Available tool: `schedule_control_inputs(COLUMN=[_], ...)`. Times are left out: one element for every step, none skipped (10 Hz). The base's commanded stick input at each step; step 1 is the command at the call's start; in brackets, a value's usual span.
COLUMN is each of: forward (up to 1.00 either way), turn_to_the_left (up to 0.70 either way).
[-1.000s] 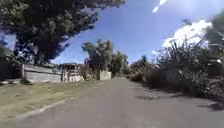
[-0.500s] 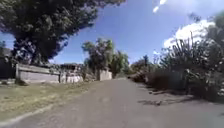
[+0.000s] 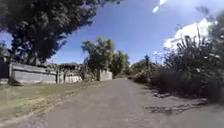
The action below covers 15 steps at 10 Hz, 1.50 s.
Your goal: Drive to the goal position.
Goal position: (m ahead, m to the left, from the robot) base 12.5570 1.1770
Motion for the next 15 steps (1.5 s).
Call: schedule_control_inputs(forward=[1.00,1.00,1.00,1.00,1.00,1.00,1.00,1.00,1.00,1.00,1.00,1.00,1.00,1.00,1.00], turn_to_the_left=[-0.40,-0.40,0.00,0.00,0.00,0.00,0.00,0.00,0.00,0.00,0.00,0.00,0.00,0.00,0.00])
